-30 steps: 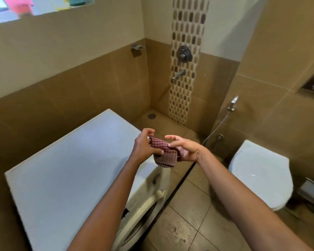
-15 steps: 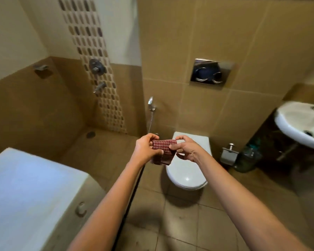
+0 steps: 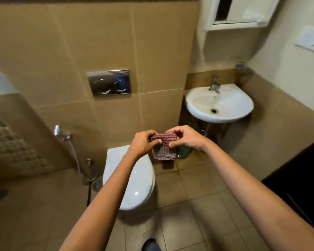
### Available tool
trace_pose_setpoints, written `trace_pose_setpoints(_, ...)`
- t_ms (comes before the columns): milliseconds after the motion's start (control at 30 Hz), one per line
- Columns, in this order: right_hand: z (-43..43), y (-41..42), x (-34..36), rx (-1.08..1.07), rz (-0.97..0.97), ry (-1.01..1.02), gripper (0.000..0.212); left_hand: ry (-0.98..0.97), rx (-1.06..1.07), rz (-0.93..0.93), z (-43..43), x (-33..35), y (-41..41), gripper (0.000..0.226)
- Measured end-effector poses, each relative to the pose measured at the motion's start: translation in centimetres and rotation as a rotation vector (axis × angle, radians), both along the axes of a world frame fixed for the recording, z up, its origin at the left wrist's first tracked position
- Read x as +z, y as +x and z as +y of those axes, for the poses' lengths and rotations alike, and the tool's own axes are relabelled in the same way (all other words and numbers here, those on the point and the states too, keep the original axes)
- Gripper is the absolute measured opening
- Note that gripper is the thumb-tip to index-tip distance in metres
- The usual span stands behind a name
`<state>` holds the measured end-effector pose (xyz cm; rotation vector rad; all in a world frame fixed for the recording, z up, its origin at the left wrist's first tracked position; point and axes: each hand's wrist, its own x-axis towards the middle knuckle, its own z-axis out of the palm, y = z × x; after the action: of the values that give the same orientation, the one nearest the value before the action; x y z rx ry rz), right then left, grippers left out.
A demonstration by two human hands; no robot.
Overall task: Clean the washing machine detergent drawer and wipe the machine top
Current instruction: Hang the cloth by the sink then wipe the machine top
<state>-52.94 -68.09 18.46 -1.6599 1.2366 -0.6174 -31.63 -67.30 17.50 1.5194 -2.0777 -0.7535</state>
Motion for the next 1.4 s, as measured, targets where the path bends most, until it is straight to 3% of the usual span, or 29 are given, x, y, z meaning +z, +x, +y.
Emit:
trace_pose_setpoints(133,-2.2,-6.4,0.5,-0.104,0.167,-0.081,0.026,0.134,-0.164,0.128,-4.7,-0.7,-6.3,0.015)
trace_pose_setpoints(200,-3.6,-9.3,0.0,-0.190,0.151,-0.086,0.014,0.194,-0.179,0.235,-7.1,-1.2,-9.6,0.017)
trace_pose_setpoints(300,-5.3,-12.5,-0.9,-0.371,-0.203,0.074,0.007,0.264,-0.138,0.422,-10.5,-1.4,-14.4,0.012)
trace_pose_setpoints(400,-8.1,-15.7,-1.8,-0.443,-0.482,0.204,0.020,0.336,-0.150,0.514,-14.8,-1.5,-19.4,0.021)
trace_pose_setpoints(567,-14.4,-21.5,-2.9,-0.596,-0.656,0.282,0.024,0.351,-0.150,0.381,-22.6,-1.8,-25.7,0.039)
trace_pose_setpoints(700,-19.1,-26.2,-3.2,-0.747,-0.824,0.306,0.026,0.486,-0.051,0.479,-28.3,-2.3,-30.4,0.033)
trace_pose_setpoints(833,-23.7,-31.1,-3.0,-0.965,-1.010,0.291,0.022,0.511,-0.027,0.436,-33.5,-4.1,-33.9,0.026)
trace_pose_setpoints(933,-27.5,-35.4,-2.6,-1.061,-1.049,0.261,0.016,0.548,-0.022,0.454,-36.5,-4.9,-36.7,0.011)
trace_pose_setpoints(1100,-34.4,-42.5,-1.8,-1.168,-1.100,0.204,0.010,0.572,-0.038,0.438,-41.0,-5.7,-41.9,0.005)
trace_pose_setpoints(1400,-47.2,-53.0,0.5,-1.087,-1.023,0.276,0.023,0.554,0.027,0.474,-49.3,-5.1,-52.5,0.008)
